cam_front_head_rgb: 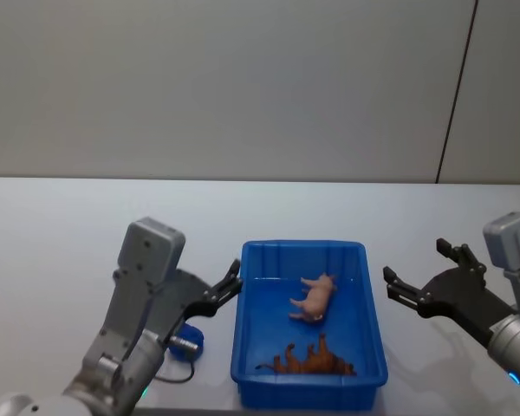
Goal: Pick up the two dolls from the table and place them into the box.
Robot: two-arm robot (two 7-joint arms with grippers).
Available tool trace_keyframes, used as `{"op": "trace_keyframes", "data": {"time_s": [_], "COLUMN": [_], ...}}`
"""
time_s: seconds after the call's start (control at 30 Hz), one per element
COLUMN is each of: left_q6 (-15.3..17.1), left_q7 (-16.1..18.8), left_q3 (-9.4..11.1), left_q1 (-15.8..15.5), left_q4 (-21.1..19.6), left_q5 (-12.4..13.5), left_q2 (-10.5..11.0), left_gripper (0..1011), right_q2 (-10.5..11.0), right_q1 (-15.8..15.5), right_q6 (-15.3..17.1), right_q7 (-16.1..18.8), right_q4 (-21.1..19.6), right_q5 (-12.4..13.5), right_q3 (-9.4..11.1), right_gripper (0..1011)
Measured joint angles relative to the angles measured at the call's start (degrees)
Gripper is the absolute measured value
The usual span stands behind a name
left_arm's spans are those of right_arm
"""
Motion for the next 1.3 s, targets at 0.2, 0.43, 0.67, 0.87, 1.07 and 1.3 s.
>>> {"op": "trace_keyframes", "data": {"time_s": [0.2,0.43,0.67,0.87,1.07,1.3], "left_q6": [0.53,1.31,2.17,3.09,3.31,3.40], "left_q7": [1.58,1.16,-2.53,-7.20,-12.48,-18.48], "left_q3": [-0.50,-1.39,-2.57,-3.52,-4.23,-4.75], "left_q1": [2.58,4.43,4.90,4.46,3.37,1.54], "left_q4": [-1.55,-2.17,-1.29,0.50,3.41,7.76], "left_q5": [-2.22,-4.50,-6.28,-7.38,-8.20,-8.52], "left_q2": [1.89,3.87,5.67,6.77,7.25,7.15], "left_gripper": [1002,1002,1002,1002,1002,1001], "right_q2": [0.05,0.09,0.13,0.14,0.15,0.15], "right_q1": [0.06,0.10,0.13,0.15,0.14,0.14], "right_q6": [-0.21,-0.32,-0.38,-0.42,-0.45,-0.45], "right_q7": [-0.04,-0.04,-0.04,-0.04,-0.03,-0.03], "right_q4": [0.19,0.31,0.36,0.41,0.44,0.44], "right_q5": [0.04,0.08,0.10,0.10,0.10,0.10], "right_q3": [0.10,0.15,0.20,0.23,0.24,0.23], "right_gripper": [1001,1001,1001,1001,1001,1001]}}
